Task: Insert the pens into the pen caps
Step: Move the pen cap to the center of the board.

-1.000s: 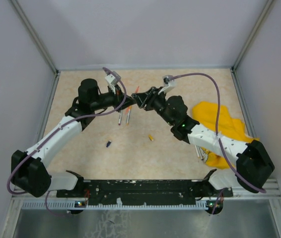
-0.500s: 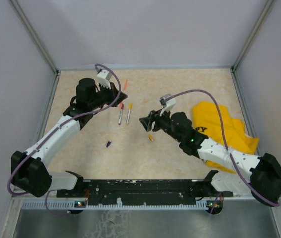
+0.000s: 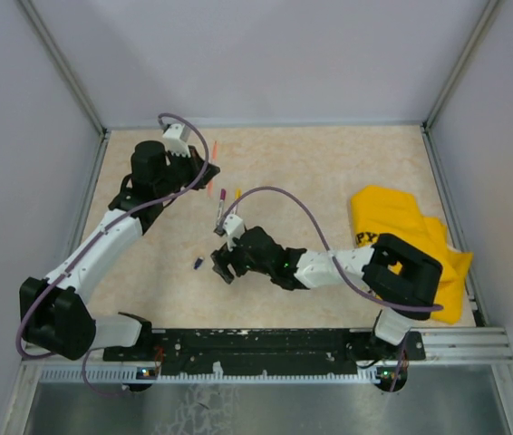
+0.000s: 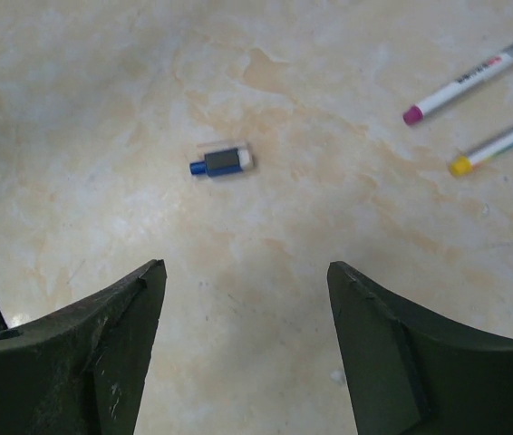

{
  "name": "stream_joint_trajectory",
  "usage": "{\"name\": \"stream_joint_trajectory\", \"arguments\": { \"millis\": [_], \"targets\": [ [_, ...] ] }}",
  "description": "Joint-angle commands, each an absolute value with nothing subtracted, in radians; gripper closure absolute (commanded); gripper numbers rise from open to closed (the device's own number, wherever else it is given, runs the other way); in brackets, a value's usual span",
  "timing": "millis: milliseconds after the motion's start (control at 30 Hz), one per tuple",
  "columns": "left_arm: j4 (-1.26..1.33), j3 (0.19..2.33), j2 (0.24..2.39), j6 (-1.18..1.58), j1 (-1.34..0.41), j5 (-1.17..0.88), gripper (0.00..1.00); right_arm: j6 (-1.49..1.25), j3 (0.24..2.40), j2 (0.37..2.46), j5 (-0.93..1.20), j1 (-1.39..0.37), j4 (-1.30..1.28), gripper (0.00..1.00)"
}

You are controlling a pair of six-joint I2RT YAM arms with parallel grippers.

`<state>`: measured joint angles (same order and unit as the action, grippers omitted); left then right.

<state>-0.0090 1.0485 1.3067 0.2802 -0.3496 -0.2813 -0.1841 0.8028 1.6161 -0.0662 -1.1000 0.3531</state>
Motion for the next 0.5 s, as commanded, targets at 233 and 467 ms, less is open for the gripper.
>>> {"name": "stream_joint_trajectory", "arguments": {
  "millis": [233, 467],
  "targets": [
    [-0.008, 1.066, 1.288, 0.286, -0.338, -0.277, 1.00, -0.044, 1.053, 1.851, -0.054, -1.135, 0.422, 0.27],
    [-0.011, 1.062, 1.283, 0.285, -0.334, -0.254, 1.00, -0.013, 1.113, 1.926, -0.088, -1.148, 0.414, 0.27]
  ]
}}
